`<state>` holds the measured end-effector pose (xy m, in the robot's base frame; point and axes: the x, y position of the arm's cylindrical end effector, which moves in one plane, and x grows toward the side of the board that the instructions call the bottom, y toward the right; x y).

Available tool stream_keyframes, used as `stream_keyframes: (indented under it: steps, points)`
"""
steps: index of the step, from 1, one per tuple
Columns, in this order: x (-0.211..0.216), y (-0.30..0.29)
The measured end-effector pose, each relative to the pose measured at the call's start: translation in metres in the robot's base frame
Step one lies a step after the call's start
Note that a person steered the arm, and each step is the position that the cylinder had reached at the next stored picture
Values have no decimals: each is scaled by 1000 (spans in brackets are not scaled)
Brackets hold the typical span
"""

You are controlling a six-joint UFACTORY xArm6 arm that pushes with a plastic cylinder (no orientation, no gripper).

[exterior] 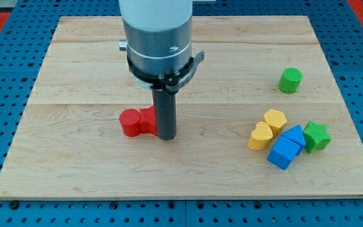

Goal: Separate the red circle from the red star

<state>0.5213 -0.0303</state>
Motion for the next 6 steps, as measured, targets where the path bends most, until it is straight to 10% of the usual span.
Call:
stream_keyframes:
  steps: [6]
  points:
    - [-30, -74]
